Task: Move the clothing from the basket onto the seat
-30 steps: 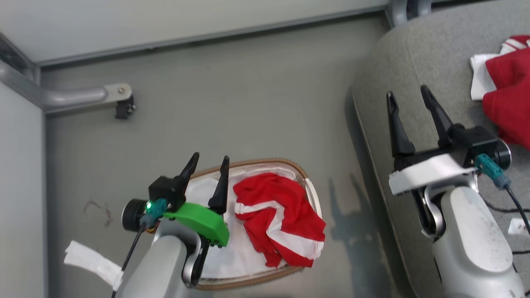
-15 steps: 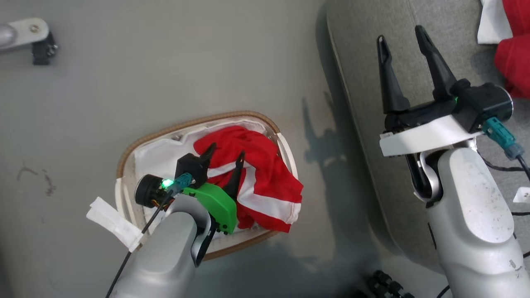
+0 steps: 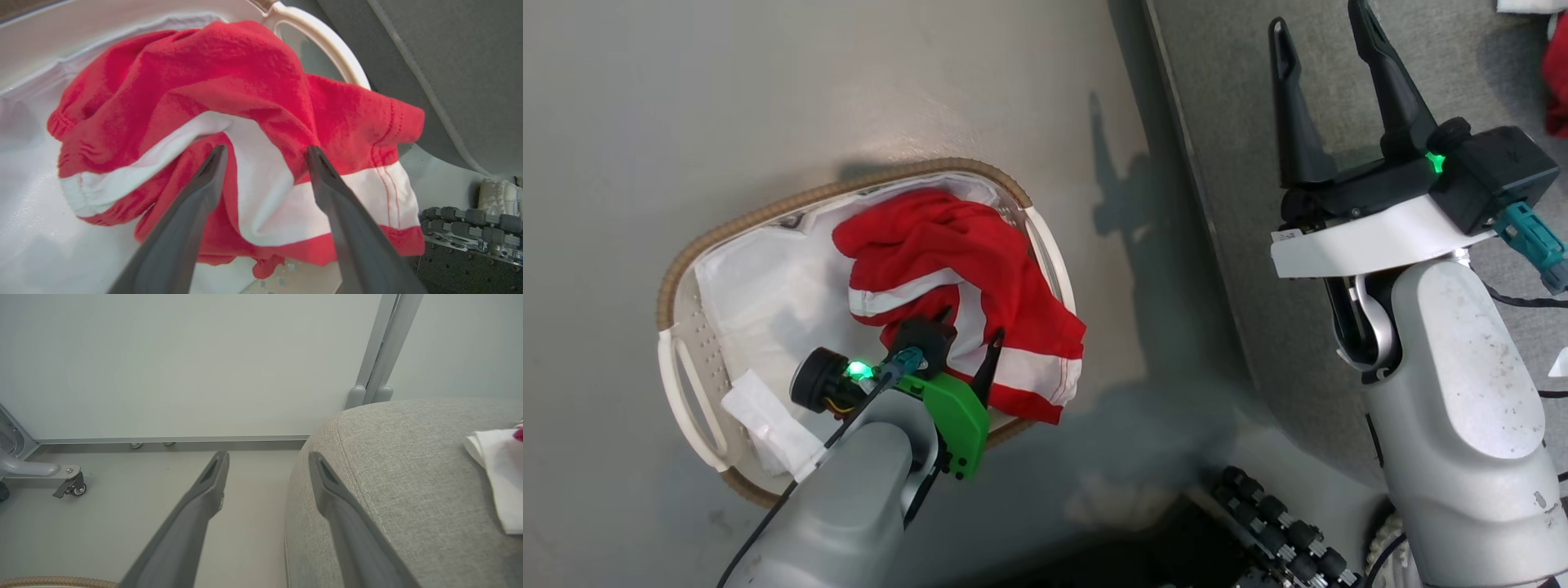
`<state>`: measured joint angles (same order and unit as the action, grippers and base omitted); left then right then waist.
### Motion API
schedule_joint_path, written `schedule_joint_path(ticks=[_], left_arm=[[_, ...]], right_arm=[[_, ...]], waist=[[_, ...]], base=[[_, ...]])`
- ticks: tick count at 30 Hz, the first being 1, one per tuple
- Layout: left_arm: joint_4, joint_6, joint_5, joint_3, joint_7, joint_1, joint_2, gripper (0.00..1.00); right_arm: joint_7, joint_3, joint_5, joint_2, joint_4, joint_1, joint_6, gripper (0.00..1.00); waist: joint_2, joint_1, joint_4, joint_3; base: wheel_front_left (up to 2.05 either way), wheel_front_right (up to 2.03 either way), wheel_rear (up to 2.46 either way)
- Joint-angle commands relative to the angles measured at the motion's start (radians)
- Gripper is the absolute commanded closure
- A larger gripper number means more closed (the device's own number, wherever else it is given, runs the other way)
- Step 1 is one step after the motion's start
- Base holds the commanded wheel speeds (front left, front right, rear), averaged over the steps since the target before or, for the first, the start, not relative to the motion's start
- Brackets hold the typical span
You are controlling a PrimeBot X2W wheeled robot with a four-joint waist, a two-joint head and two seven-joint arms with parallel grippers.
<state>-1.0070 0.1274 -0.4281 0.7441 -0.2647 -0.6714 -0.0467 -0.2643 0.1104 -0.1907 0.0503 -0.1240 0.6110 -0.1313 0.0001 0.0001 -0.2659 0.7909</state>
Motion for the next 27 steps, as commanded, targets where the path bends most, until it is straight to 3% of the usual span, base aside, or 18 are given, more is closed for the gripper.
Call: schedule_joint_path(ticks=[1,11,17,24,25,26,27], left_arm=[[-0.011,0.005,0.002,0.011,0.001,-0.027,-0.007,0.00],[-0.165,0.003,0.007,0.079,0.001,-0.126,-0.007,0.00],[-0.217,-0.026,-0.013,0.097,0.009,-0.164,-0.007,0.00],[-0.239,-0.030,-0.043,0.134,0.099,-0.179,-0.007,0.00],[-0.239,-0.028,-0.050,0.139,0.109,-0.178,-0.007,0.69],[-0.239,-0.028,-0.053,0.143,0.113,-0.178,-0.007,1.00],[-0.238,-0.026,-0.058,0.148,0.118,-0.174,-0.007,1.00]], right_arm=[[0.000,0.002,-0.004,0.002,0.006,0.015,0.001,0.00],[0.000,0.001,-0.011,0.002,0.029,0.034,0.001,0.00],[0.000,0.005,-0.013,0.002,0.034,0.030,0.001,0.00],[0.000,0.003,-0.004,0.003,0.034,0.033,0.001,0.00],[0.000,0.005,-0.003,0.003,0.033,0.034,0.001,0.00],[0.000,0.006,-0.002,0.002,0.031,0.033,0.001,0.00],[0.000,0.007,-0.001,0.002,0.028,0.032,0.001,0.00]], waist=[[-0.0001,-0.0001,-0.022,0.045],[-0.0001,-0.0001,-0.034,0.100],[-0.0001,-0.0001,-0.033,0.112],[-0.0001,-0.0001,-0.021,0.114],[-0.0001,-0.0001,-0.018,0.111],[-0.0001,-0.0001,-0.017,0.106],[-0.0001,-0.0001,-0.015,0.100]], base=[[0.00,0.00,0.00],[0.00,0.00,0.00],[0.00,0.00,0.00],[0.00,0.00,0.00],[0.00,0.00,0.00],[0.00,0.00,0.00],[0.00,0.00,0.00]])
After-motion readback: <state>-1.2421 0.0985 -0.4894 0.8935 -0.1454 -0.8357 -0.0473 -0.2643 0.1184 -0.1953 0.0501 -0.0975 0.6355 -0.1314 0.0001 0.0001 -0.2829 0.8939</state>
